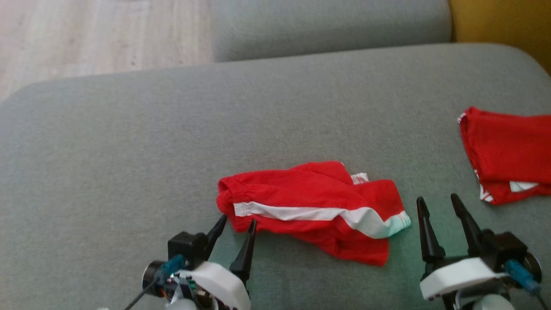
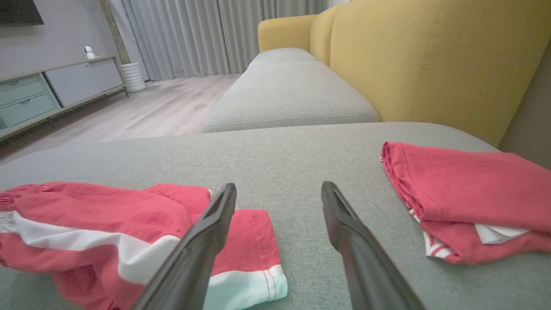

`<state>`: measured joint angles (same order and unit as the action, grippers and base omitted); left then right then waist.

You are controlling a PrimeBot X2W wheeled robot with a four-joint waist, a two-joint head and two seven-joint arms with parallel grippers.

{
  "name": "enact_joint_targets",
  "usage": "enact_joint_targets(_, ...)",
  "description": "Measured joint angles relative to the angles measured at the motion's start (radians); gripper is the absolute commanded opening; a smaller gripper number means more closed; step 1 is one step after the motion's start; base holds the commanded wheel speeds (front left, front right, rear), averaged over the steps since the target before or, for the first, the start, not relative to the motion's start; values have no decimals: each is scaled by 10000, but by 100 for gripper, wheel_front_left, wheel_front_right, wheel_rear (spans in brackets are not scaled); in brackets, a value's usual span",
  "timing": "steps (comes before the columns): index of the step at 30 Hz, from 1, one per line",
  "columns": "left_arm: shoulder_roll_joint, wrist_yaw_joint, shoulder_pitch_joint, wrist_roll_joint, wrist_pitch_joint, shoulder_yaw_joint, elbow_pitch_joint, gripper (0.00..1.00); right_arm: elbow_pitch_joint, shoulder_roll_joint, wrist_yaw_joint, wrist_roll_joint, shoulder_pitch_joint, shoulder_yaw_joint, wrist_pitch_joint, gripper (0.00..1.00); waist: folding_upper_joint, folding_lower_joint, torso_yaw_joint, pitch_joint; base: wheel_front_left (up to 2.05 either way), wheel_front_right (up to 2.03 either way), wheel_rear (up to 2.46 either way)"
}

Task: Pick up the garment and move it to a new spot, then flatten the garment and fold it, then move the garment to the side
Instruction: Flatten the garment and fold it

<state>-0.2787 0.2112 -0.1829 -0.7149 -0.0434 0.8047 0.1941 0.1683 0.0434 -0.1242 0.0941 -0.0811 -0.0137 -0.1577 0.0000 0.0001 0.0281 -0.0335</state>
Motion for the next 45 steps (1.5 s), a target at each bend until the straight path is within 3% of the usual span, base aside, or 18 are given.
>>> enact_joint_targets(10, 192, -207, -497, -410, -23, -291, 922, 100, -6, 2, 0, -150, 483, 90, -6, 100, 0, 1, 652, -603, 0, 0, 0)
enact_joint_targets(16, 407, -660, -633, -508, -251, -276, 934, 100, 48, 2, 0, -150, 486, 123, -15, 100, 0, 0, 745, -638, 0, 0, 0)
enact_joint_targets(17, 451, -708, -633, -516, -341, -282, 926, 96, 61, 2, 0, -150, 486, 123, -21, 100, 0, 0, 742, -627, 0, 0, 0)
enact_joint_targets(20, 529, -709, -632, -673, -518, -324, 920, 51, 65, 2, 0, -150, 486, 130, -29, 100, 0, -1, 727, -606, 0, 0, 0)
enact_joint_targets(24, 623, -706, -633, -729, -635, -374, 1041, 25, 84, 2, 0, -150, 486, 127, -67, 100, 0, -1, 698, -572, 0, 0, 0)
enact_joint_targets(26, 671, -706, -633, -777, -635, -372, 1229, 0, 105, 2, 0, -150, 486, 125, -67, 100, 0, -1, 690, -558, 0, 0, 0)
enact_joint_targets(34, 767, -704, -719, -777, -989, -510, 1705, 0, 479, 2, 0, -537, 527, 107, 341, 100, 0, -1, 645, -583, 0, 0, 0)
enact_joint_targets(45, 533, -529, -453, -938, -1352, -897, 1707, 0, 2602, 4, 0, -1473, 1601, -155, 1229, 100, 0, -1, 308, -825, 0, 0, 0)
